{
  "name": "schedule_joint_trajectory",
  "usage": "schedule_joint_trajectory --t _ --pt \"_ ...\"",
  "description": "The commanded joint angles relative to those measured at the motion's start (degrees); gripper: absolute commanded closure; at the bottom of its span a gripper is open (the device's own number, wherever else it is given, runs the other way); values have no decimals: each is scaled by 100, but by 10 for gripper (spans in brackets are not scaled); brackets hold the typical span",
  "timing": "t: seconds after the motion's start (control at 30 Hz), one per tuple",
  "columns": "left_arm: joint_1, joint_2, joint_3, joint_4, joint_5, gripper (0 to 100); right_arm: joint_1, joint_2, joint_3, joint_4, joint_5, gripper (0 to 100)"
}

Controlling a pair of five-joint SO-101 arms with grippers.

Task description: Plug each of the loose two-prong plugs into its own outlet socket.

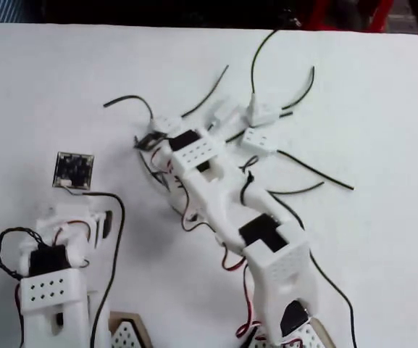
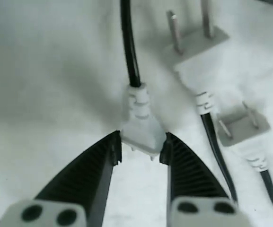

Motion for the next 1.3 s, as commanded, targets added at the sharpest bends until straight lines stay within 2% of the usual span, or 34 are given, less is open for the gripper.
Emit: schedule_joint_trajectory --t 0.0,0.17,0.27,0.5,0.63,0.77,0.9,1.27 --pt "-40 -101 -26 -114 -53 756 -40 -321 -35 189 79 975" --pt "-40 -101 -26 -114 -53 756 -40 -875 510 453 97 981" --pt "-40 -101 -26 -114 -53 756 -66 -1270 1046 426 387 972" --pt "-40 -101 -26 -114 -53 756 -84 -1736 1582 198 448 795" --pt "-40 -101 -26 -114 -53 756 -207 -1736 1547 31 422 793" --pt "-40 -101 -26 -114 -53 756 -303 -1736 1547 -330 -149 793" --pt "-40 -101 -26 -114 -53 756 -338 -1736 1556 -549 -404 793" --pt "-40 -101 -26 -114 -53 756 -347 -1059 1547 -936 -580 794"
